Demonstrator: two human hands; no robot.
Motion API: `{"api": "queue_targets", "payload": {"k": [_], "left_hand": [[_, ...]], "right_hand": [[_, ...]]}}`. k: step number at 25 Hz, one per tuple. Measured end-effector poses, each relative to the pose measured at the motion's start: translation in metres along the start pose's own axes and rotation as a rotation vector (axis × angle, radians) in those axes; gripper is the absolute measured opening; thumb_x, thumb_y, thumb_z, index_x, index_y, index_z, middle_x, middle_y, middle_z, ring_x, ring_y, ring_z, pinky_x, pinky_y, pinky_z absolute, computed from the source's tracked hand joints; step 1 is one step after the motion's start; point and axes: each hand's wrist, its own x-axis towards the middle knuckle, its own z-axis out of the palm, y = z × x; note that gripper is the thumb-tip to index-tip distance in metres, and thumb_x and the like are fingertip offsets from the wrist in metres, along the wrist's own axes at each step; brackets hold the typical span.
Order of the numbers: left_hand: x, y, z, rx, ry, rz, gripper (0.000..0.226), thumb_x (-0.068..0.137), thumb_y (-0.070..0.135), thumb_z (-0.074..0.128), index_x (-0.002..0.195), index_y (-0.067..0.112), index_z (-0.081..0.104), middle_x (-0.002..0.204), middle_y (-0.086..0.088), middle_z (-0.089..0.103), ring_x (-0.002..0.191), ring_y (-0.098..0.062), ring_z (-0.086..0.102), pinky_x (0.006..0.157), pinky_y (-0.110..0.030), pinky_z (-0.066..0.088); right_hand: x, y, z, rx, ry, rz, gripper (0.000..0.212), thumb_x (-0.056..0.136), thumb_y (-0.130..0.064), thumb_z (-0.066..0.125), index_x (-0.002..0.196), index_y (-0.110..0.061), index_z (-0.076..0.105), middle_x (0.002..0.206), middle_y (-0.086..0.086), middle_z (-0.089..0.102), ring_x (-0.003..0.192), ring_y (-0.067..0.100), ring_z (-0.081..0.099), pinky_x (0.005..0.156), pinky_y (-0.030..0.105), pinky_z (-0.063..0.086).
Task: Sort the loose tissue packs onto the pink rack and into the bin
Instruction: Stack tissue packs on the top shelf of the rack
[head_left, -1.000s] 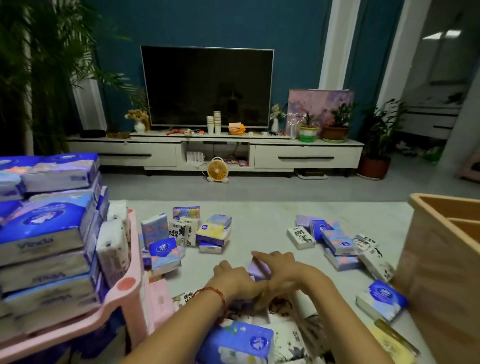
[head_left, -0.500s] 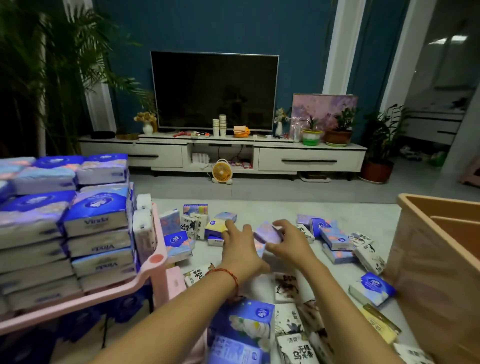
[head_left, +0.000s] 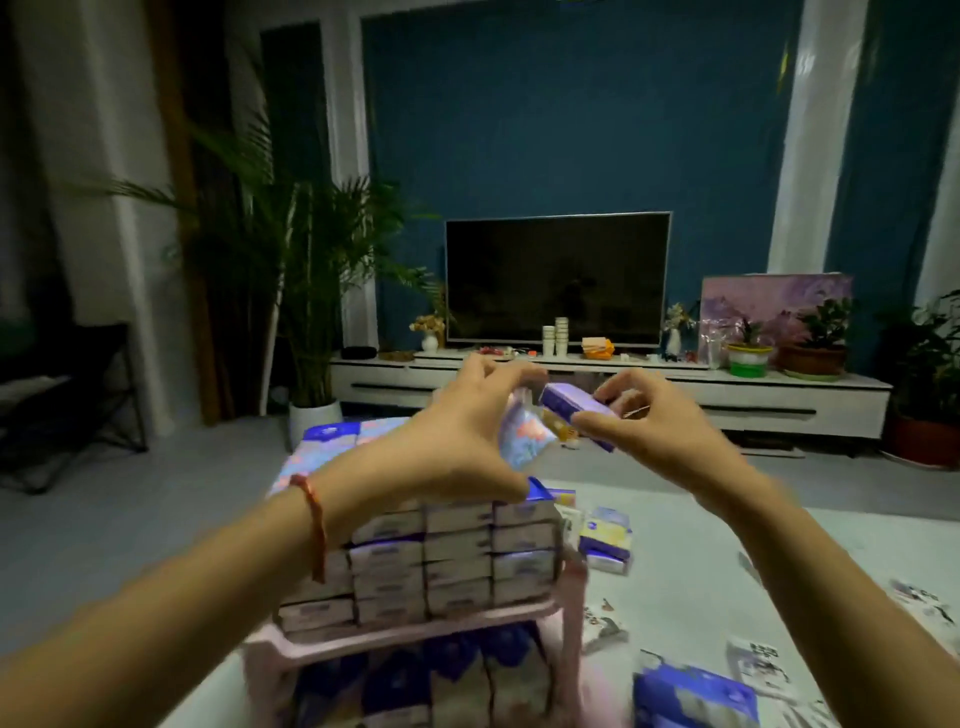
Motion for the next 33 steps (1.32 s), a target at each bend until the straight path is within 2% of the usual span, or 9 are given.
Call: {"api": "queue_targets", "payload": {"k": [5,10,16,19,22,25,27,30,33], "left_hand": [[-0.004,-0.026,-0.018,0.085,-0.238,0.001,0.081,0.07,0.023,0.072,0.139,0.029,0.031,0.135,0.001,0.032,0.117,-0.009,0.036,0.089,-0.009,0.027],[0.006,-0.034,-0.017,0.091,-0.433,-0.004,0.067,0.08,0.008,0.062,0.139,0.022,0.035,0.139,-0.001,0.036,0.123,-0.014,0.039,0.1,-0.023,0.034],[-0.009,-0.052,-0.016,0.251,-0.271,0.054,0.044,0.087,0.036,0.056,0.125,0.013,0.057,0.141,0.002,0.042,0.128,-0.009,0.039,0.101,-0.02,0.033],[-0.018,-0.059,-0.011,0.25,-0.226,0.06,0.052,0.084,0.048,0.05,0.124,0.015,0.056,0.132,0.003,0.051,0.124,-0.012,0.044,0.103,-0.025,0.035],[-0.022,-0.062,-0.008,0.233,-0.169,0.098,0.046,0.092,0.036,0.049,0.135,0.022,0.046,0.14,0.01,0.045,0.129,-0.005,0.037,0.099,-0.013,0.027],[-0.028,-0.065,-0.012,0.121,-0.077,0.064,0.039,0.094,0.037,0.045,0.132,0.027,0.048,0.135,0.014,0.047,0.125,-0.002,0.04,0.092,-0.011,0.029],[-0.034,-0.079,-0.021,0.023,0.074,0.001,0.036,0.093,0.038,0.046,0.128,0.029,0.051,0.131,0.016,0.048,0.124,-0.001,0.04,0.094,-0.011,0.032],[-0.05,-0.1,-0.031,0.005,0.202,-0.01,0.057,0.076,0.064,0.045,0.126,0.037,0.049,0.13,0.026,0.042,0.13,0.009,0.027,0.093,0.004,0.02],[-0.058,-0.089,-0.018,0.116,0.103,0.091,0.078,0.058,0.082,0.032,0.127,0.047,0.04,0.135,0.032,0.032,0.134,0.016,0.008,0.113,-0.013,0.009]], "right_hand": [[-0.022,-0.02,0.046,-0.298,0.069,-0.101,0.028,0.074,-0.038,0.069,0.088,-0.021,0.052,0.1,0.004,0.053,0.082,0.015,0.051,0.06,0.024,0.037],[-0.034,-0.014,0.059,-0.359,-0.049,-0.104,0.029,0.087,-0.051,0.052,0.099,-0.024,0.053,0.107,-0.001,0.047,0.09,0.013,0.048,0.074,0.028,0.041],[-0.024,-0.021,0.036,-0.336,-0.252,-0.128,0.032,0.086,-0.036,0.061,0.115,-0.024,0.058,0.111,-0.008,0.054,0.087,0.005,0.052,0.069,0.017,0.043],[-0.016,-0.024,0.032,-0.312,-0.286,-0.137,0.029,0.082,-0.033,0.066,0.11,-0.027,0.059,0.104,-0.011,0.057,0.087,0.005,0.057,0.07,0.018,0.048],[-0.011,-0.022,0.037,-0.295,-0.266,-0.175,0.02,0.083,-0.032,0.066,0.101,-0.029,0.058,0.101,-0.011,0.059,0.086,0.004,0.057,0.066,0.013,0.046],[-0.005,-0.016,0.042,-0.282,-0.25,-0.202,0.016,0.085,-0.032,0.065,0.099,-0.028,0.058,0.1,-0.01,0.06,0.083,0.001,0.056,0.064,0.012,0.044],[-0.002,-0.014,0.041,-0.243,-0.252,-0.19,0.019,0.083,-0.035,0.066,0.1,-0.029,0.058,0.104,-0.009,0.06,0.087,0.0,0.056,0.066,0.012,0.044],[0.0,-0.011,0.036,-0.155,-0.36,-0.172,0.034,0.075,-0.037,0.073,0.104,-0.036,0.056,0.111,-0.017,0.055,0.099,-0.005,0.051,0.076,0.011,0.043],[0.0,-0.01,0.037,-0.241,-0.465,-0.206,0.04,0.073,-0.031,0.076,0.107,-0.039,0.056,0.11,-0.025,0.049,0.101,-0.009,0.046,0.083,0.015,0.041]]}}
